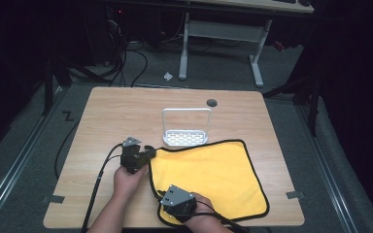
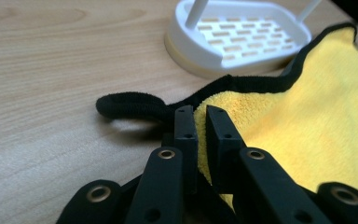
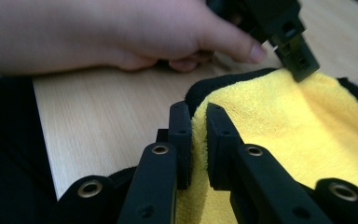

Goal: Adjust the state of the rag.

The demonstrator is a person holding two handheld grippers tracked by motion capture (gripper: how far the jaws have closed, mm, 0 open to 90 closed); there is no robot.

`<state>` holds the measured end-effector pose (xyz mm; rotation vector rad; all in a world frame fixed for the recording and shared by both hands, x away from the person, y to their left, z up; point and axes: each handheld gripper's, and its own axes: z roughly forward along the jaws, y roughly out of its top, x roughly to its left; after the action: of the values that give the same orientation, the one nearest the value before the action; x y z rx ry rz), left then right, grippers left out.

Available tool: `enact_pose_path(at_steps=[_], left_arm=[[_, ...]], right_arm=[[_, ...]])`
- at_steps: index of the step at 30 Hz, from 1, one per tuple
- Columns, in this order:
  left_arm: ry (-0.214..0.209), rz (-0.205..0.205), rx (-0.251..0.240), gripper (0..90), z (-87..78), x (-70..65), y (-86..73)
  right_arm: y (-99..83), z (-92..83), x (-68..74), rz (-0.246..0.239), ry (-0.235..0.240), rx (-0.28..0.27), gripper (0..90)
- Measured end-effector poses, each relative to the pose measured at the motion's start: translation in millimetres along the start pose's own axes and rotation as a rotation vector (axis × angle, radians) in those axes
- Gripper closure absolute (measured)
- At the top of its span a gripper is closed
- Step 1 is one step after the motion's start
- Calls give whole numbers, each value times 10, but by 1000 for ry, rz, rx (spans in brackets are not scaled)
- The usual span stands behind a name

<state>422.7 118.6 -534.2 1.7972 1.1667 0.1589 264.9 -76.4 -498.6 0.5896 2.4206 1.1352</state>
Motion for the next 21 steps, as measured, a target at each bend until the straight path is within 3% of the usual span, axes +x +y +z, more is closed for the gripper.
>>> enact_pose_path(at_steps=[4,8,11,15,21], left_arm=[[-17,-89,-92,838,-90,49,-8],[-11,-134,-139,839,-217,137,-13],[7,-145,-154,839,-354,219,-3],[48,-156,-174,839,-654,378,-16],[132,-178,-214,839,-1235,645,-99]], right_arm=[[101,-32,-15,3,-14,-43,829],[205,4,28,-6,-17,-76,827],[332,81,102,-14,-1,-99,825],[535,206,235,-28,30,-127,823],[885,421,507,-70,95,-172,823]])
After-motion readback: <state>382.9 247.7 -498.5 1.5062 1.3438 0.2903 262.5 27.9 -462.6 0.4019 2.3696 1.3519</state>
